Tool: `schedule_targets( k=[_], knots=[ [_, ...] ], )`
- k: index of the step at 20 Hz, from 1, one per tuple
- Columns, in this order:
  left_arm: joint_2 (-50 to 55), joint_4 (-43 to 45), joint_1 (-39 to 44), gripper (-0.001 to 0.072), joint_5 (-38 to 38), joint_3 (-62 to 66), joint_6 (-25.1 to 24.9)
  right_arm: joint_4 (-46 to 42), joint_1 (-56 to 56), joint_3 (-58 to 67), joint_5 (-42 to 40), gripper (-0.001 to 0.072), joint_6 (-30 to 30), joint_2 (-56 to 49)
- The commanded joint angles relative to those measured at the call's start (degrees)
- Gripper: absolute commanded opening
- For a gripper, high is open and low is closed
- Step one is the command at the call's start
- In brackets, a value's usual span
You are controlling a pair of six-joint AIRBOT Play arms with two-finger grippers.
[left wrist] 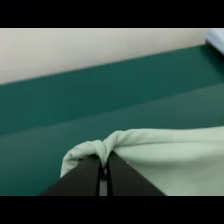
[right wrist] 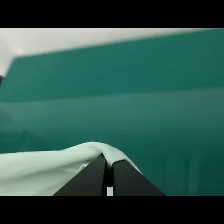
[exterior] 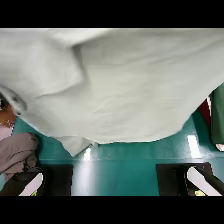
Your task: Fold the shirts.
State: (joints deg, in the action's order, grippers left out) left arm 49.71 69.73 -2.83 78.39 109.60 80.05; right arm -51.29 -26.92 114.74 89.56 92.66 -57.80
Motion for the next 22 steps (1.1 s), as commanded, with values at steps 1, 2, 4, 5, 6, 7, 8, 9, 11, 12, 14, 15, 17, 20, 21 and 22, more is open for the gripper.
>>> schedule_targets(
  k=[1, 2, 4, 5, 6, 7, 8, 9, 11, 12, 14, 15, 17, 20, 21, 22],
  knots=[
    [7.43, 2.93, 0.00, 0.0027, 2.67, -7.04, -0.11, -5.60, 0.11, 4.07, 9.97, 0.0014, 4.48, -10.99],
    [10.75, 2.93, 0.00, 0.0027, 2.19, -7.13, -0.13, -5.90, 0.11, 2.97, 10.36, 0.0014, 4.44, -13.35],
    [17.62, 2.93, 0.00, 0.0028, -3.08, -7.13, -0.17, -5.97, 1.75, -1.81, 7.72, 0.0014, 2.69, -16.92],
    [20.65, 2.51, 0.00, 0.0028, -5.62, -7.10, -0.55, -5.97, 3.15, -4.26, 5.03, 0.0014, 1.53, -18.49],
    [23.69, 1.73, 0.00, 0.0027, -7.19, -7.13, -0.57, -5.95, 4.70, -6.47, 1.95, 0.0014, 0.26, -19.87],
    [26.34, 1.33, 0.00, 0.0028, -7.96, -7.13, -0.57, -5.97, 6.34, -8.74, -1.92, 0.0014, -1.11, -21.24],
    [29.09, 1.07, 0.00, 0.0028, -8.74, -7.13, -1.09, -5.99, 7.87, -10.49, -5.84, 0.0014, -1.92, -22.53],
    [31.47, 0.96, 0.00, 0.0028, -9.55, -7.13, -1.57, -5.97, 9.35, -11.91, -10.21, 0.0014, -2.69, -24.02],
    [35.43, 0.98, -0.02, 0.0028, -11.34, -7.13, -3.54, -6.01, 11.69, -13.66, -17.27, 0.0014, -3.41, -27.04],
    [37.00, 0.98, 0.00, 0.0028, -12.66, -7.13, -4.00, -6.14, 12.52, -13.81, -19.47, 0.0014, -4.37, -28.59],
    [39.32, 1.01, -0.02, 0.0028, -16.06, -7.13, -4.07, -10.01, 14.56, -13.62, -22.84, 0.0015, -4.68, -31.82],
    [40.00, 1.05, -0.02, 0.0028, -17.51, -7.23, -4.72, -12.22, 15.41, -13.62, -23.96, 0.0014, -4.70, -33.03],
    [41.09, 1.33, -0.02, 0.0028, -18.45, -7.74, -6.73, -16.20, 16.68, -13.66, -24.76, 0.0014, -4.74, -35.30],
    [41.72, 3.67, -0.02, 0.0028, -18.34, -10.60, -7.04, -18.88, 17.90, -13.68, -24.20, 0.0014, -5.44, -38.21],
    [41.70, 4.50, -0.02, 0.0028, -17.84, -12.15, -7.04, -19.02, 18.29, -13.68, -23.52, 0.0014, -5.99, -38.80],
    [41.70, 5.11, -0.02, 0.0028, -16.68, -13.94, -7.08, -19.34, 18.58, -13.68, -22.75, 0.0014, -6.88, -39.23]
  ],
)
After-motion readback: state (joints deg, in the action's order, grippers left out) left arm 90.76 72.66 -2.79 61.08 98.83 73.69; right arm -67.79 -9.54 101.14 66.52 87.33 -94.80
